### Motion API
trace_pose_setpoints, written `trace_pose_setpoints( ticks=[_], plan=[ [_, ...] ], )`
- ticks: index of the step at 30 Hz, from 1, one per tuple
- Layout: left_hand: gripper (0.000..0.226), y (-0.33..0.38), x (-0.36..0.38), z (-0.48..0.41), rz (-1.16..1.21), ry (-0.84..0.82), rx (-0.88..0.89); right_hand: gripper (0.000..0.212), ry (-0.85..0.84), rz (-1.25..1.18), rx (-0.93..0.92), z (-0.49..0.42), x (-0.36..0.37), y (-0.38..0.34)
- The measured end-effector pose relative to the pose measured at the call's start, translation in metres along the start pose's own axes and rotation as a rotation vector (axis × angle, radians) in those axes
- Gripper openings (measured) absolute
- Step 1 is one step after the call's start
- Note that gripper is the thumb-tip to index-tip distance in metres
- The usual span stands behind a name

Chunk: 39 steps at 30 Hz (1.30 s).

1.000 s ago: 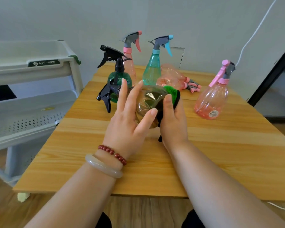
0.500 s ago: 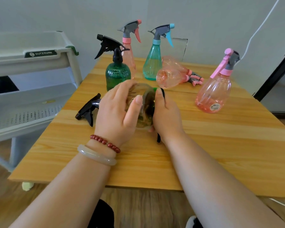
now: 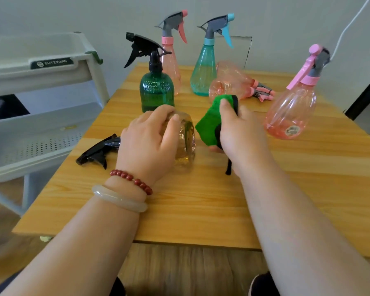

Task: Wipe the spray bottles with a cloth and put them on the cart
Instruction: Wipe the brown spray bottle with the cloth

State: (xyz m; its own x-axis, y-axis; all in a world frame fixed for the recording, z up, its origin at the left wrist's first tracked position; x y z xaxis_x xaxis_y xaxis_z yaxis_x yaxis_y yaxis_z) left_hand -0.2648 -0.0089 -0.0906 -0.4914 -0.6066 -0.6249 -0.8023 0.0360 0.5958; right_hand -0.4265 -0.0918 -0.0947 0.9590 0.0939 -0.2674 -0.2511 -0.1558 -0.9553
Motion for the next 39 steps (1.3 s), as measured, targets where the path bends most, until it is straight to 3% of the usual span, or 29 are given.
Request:
trace_pose_setpoints(
  ticks=[2,5,10,14,20,25,31,39],
  plan=[
    [0.051,0.0,0.001,0.0,0.0,-0.014,-0.012,0.021,-0.04,-0.186,0.09,0.001,-0.003,0.006],
    [0.054,-0.004,0.003,-0.001,-0.003,-0.037,-0.046,0.014,-0.155,-0.215,0.12,0.01,0.012,0.015],
    [0.053,-0.002,0.006,-0.003,0.009,-0.033,-0.065,0.019,-0.159,-0.144,-0.069,0.024,0.032,0.002],
    [0.052,-0.002,0.005,-0.003,0.016,-0.017,-0.063,0.034,-0.198,-0.075,-0.172,0.038,0.037,-0.012],
    [0.05,0.0,0.006,-0.003,0.01,-0.02,-0.079,0.048,-0.379,-0.043,-0.004,0.034,0.055,0.004],
    [0.053,-0.001,0.006,-0.002,0.008,-0.024,-0.082,0.052,-0.519,-0.112,0.005,0.054,0.061,0.002],
    [0.056,0.002,0.004,0.0,-0.009,-0.03,-0.116,0.051,-0.422,-0.041,0.023,0.033,0.057,-0.003],
    [0.051,0.003,0.002,0.0,-0.001,-0.035,-0.098,0.052,-0.507,-0.067,0.027,0.072,0.058,0.003]
  ],
)
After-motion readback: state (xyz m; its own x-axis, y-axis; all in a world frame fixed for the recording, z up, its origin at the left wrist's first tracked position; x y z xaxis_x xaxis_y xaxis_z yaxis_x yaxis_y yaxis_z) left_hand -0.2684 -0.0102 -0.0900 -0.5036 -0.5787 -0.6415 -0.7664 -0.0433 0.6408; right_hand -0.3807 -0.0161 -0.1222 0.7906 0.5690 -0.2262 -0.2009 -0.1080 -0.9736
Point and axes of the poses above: each hand's wrist, its own z-axis away from the middle knuckle, its own x-axis out of the palm, y = z × x, the point moved 9 cm from there along -z, towards the middle knuckle, and after that the axes turned 4 degrees about -z, right-handed, at the moved point
